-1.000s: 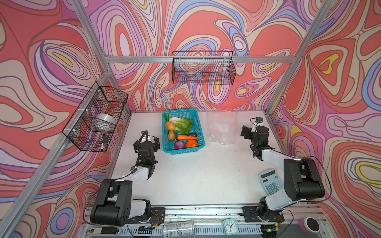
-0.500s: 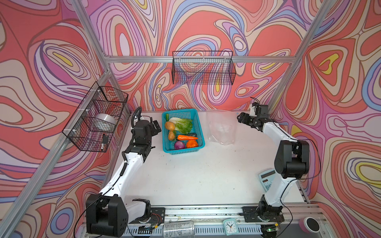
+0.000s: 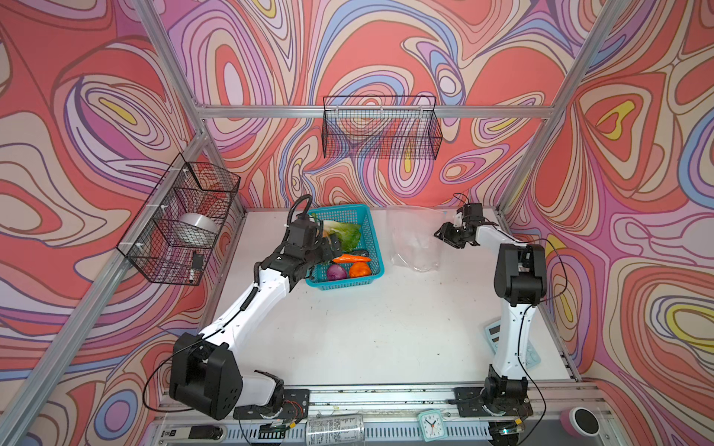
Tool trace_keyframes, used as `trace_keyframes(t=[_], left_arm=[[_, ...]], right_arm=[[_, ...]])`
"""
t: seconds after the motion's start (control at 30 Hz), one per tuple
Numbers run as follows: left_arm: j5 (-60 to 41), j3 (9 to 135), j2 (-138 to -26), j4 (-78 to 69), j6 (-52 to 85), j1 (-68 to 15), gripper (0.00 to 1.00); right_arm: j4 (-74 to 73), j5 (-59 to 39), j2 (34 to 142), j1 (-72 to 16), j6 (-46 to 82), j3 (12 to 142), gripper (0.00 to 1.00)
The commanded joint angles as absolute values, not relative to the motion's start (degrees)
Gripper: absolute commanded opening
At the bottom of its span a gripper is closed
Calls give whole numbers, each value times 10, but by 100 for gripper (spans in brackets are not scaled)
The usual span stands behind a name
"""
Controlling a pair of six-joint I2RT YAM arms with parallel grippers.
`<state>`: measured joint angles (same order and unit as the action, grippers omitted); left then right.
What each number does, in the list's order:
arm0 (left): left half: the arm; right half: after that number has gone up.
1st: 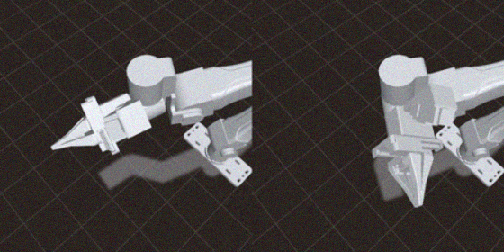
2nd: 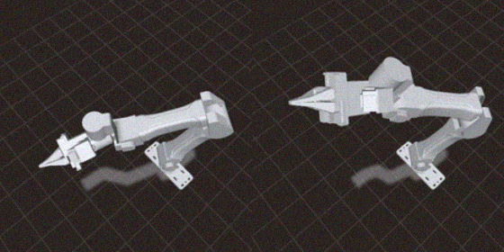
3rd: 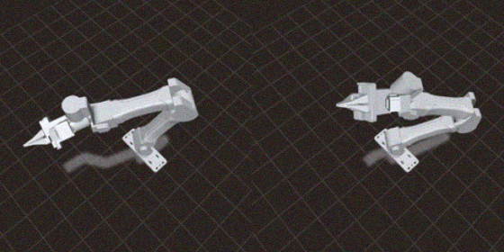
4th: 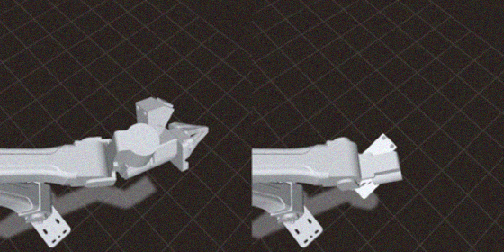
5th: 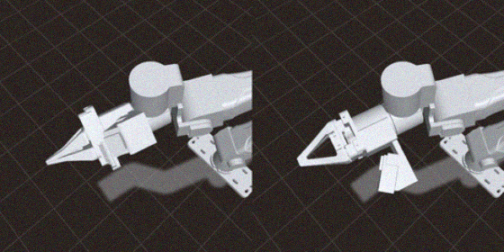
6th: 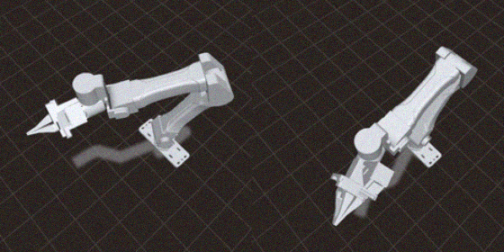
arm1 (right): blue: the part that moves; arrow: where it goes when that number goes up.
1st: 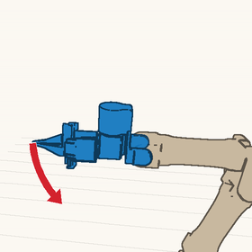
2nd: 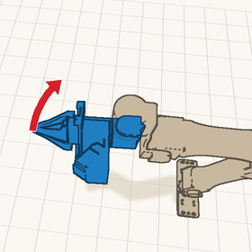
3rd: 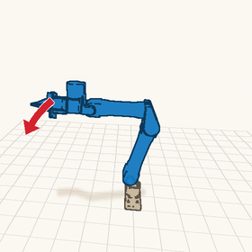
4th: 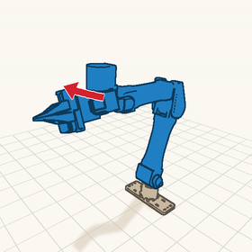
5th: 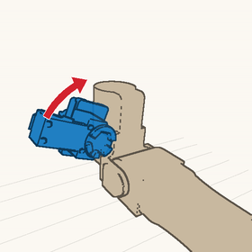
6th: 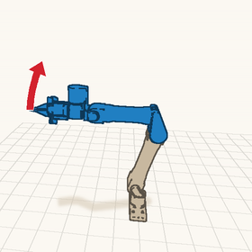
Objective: Place the food in the zip-top bag and seal the zipper
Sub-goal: 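Grasp the clear bag's edge with the right gripper while the left arm moves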
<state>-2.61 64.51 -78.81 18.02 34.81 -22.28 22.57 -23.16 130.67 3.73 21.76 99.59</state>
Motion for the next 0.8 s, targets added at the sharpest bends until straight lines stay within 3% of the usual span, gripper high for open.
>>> trace_keyframes(t=[0.0, 0.03, 0.07, 0.3, 0.6, 0.77], left_arm=[[-48, 678, -800, 202, 364, -251, 96], [-50, 682, -802, 205, 364, -256, 95], [-57, 683, -803, 205, 366, -258, 95], [-103, 690, -806, 165, 406, -270, 95], [-107, 731, -855, 137, 444, -281, 100], [-101, 730, -858, 147, 462, -281, 100]], right_arm=[[202, -262, 1310, 39, 227, 1022, 16], [202, -258, 1301, 40, 221, 1018, 3], [198, -249, 1284, 40, 210, 1006, 0], [141, -147, 1092, 14, 116, 853, 0], [-5, 179, 920, -178, -94, 677, 0], [-105, 202, 861, -269, -121, 561, 0]])
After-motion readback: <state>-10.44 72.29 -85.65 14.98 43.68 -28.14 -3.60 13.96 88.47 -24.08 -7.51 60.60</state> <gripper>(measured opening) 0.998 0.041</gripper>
